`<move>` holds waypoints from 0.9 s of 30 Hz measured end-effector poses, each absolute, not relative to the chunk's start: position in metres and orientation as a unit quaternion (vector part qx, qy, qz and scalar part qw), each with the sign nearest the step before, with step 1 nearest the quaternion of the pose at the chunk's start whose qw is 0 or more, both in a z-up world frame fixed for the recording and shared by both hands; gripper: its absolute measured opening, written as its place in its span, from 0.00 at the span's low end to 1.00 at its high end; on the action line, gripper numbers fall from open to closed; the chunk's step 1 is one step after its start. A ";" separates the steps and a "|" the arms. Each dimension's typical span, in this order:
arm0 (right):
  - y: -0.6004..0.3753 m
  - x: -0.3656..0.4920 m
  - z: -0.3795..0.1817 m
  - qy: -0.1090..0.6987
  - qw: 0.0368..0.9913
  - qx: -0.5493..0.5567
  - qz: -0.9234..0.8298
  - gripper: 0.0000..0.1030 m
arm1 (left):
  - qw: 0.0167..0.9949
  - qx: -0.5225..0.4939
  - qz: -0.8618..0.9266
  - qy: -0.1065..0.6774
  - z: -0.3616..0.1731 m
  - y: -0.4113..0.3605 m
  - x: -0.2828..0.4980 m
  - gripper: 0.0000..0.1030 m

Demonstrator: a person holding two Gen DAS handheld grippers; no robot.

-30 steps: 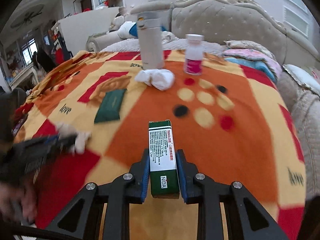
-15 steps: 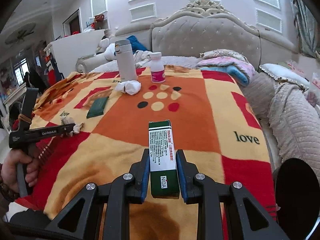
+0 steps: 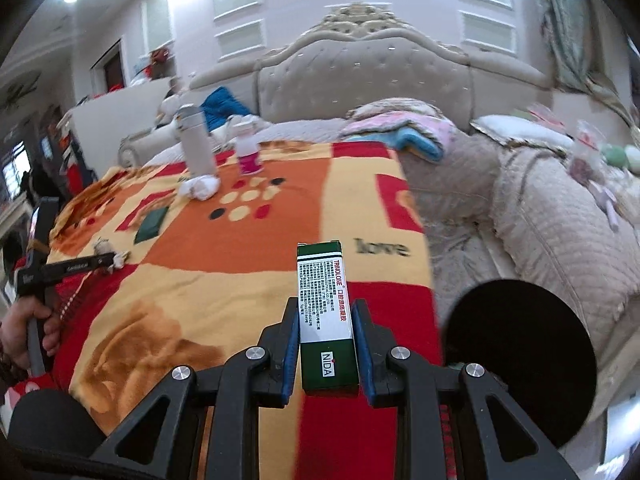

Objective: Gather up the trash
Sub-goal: 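Carry the crumpled paper and medicine box over the black bin, then open both tools over the black bin to drop paper and box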

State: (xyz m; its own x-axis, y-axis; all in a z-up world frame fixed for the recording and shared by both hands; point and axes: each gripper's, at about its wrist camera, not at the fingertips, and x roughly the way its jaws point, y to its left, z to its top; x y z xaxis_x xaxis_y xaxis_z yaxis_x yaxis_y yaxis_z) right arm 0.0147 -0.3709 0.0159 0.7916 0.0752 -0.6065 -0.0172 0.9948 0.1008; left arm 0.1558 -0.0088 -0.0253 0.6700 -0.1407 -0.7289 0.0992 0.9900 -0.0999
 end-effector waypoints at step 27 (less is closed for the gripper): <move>-0.519 -0.043 -0.003 0.318 0.912 0.202 -0.163 0.23 | 0.839 0.063 -0.391 0.373 0.012 -0.387 0.089 0.22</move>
